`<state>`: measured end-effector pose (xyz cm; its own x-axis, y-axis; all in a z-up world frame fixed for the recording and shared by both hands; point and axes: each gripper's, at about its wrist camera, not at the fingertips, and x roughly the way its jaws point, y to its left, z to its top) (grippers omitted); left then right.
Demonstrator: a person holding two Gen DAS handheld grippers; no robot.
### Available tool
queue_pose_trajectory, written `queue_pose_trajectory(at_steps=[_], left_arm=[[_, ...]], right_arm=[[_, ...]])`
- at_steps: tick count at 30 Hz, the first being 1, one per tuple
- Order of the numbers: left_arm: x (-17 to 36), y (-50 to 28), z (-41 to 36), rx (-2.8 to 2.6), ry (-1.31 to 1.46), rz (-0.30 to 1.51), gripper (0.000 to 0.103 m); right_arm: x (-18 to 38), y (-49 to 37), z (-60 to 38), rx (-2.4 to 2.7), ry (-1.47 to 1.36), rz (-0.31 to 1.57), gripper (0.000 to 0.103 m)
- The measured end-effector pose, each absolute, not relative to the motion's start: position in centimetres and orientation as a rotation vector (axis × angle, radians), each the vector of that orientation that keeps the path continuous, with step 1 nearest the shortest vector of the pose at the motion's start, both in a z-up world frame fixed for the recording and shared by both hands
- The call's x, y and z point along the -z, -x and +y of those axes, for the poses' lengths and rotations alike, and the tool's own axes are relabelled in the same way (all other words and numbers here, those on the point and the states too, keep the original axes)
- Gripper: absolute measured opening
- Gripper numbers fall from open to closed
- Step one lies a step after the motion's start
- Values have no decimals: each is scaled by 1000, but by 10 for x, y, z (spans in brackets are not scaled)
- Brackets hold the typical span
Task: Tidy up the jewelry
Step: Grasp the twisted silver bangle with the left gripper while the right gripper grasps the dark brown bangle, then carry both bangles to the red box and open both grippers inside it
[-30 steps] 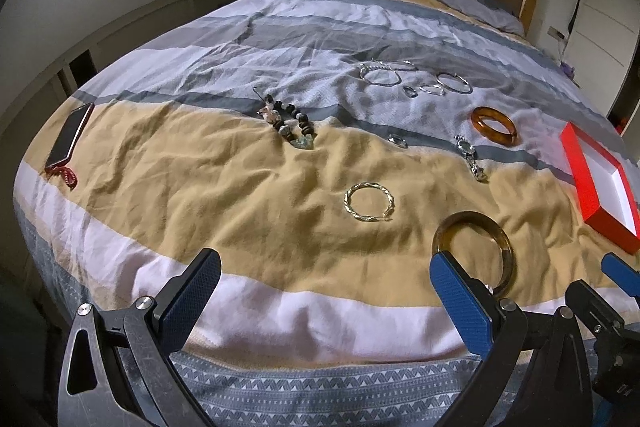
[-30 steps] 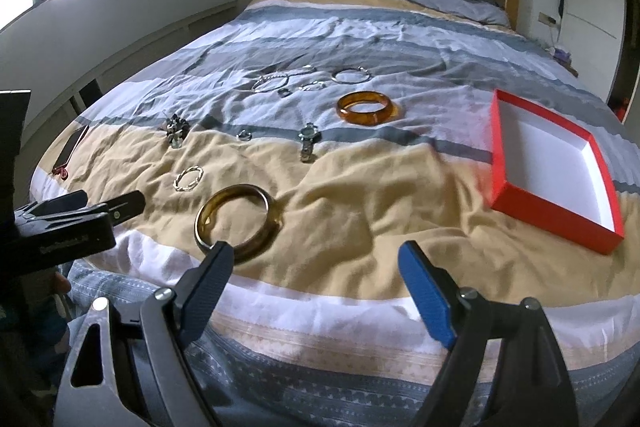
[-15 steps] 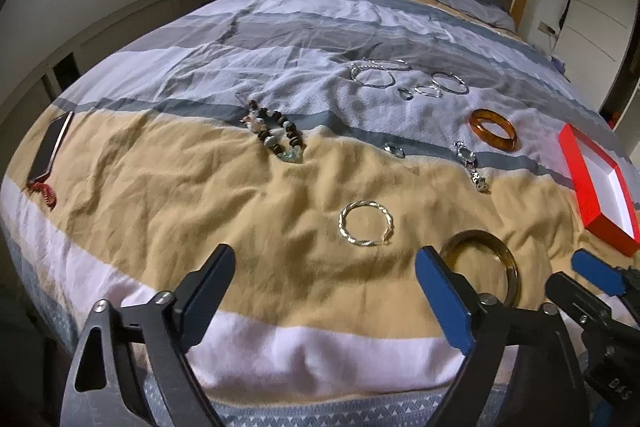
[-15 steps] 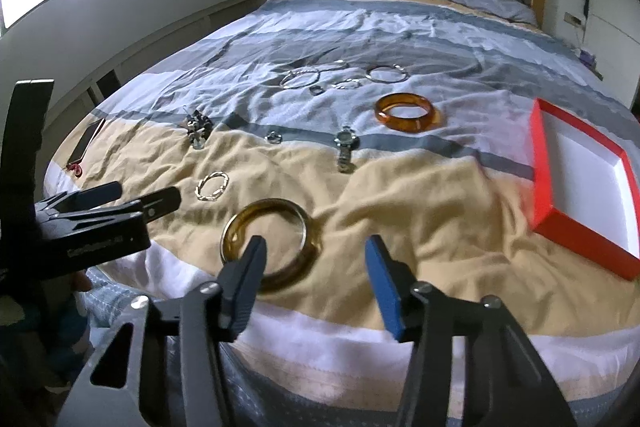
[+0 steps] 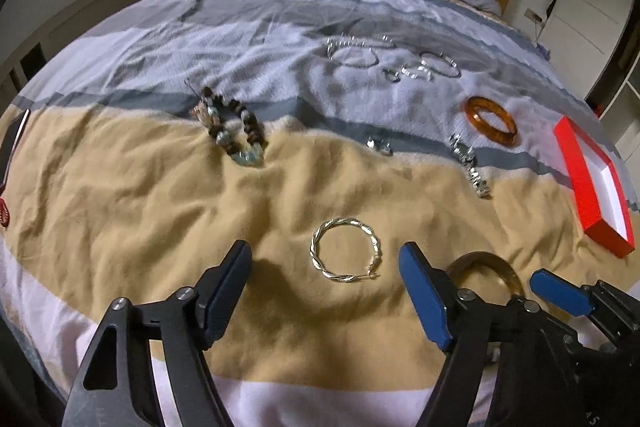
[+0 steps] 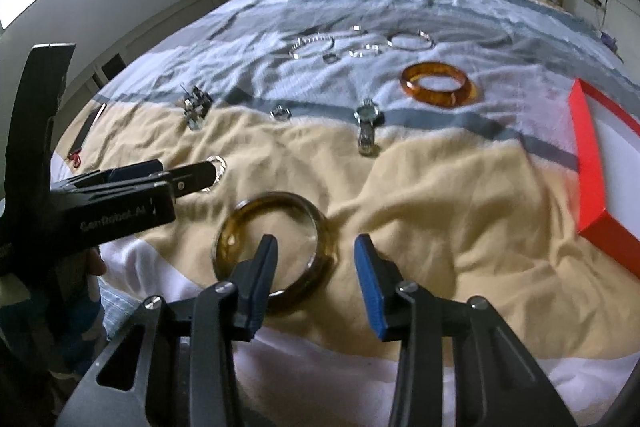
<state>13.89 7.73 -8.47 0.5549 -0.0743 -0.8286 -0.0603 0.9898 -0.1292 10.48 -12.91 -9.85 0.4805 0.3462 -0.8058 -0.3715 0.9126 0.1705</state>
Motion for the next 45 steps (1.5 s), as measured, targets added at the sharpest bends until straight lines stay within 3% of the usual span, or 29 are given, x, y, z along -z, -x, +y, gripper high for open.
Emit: queue_pose_trajectory(at_steps=[8, 14, 17, 45], left_arm=[[100, -151, 76, 7, 135, 1015, 67], [106, -156, 70, 27, 113, 1026, 49], [104, -154, 71, 34, 120, 1022, 39], [21, -84, 47, 32, 102, 896, 39]], right_arm=[[114, -117, -122, -460, 35, 997, 37], [123, -123, -118, -491, 32, 1020, 12], [119, -121, -118, -500, 36, 1012, 10], [32, -61, -191, -400, -36, 818, 9]])
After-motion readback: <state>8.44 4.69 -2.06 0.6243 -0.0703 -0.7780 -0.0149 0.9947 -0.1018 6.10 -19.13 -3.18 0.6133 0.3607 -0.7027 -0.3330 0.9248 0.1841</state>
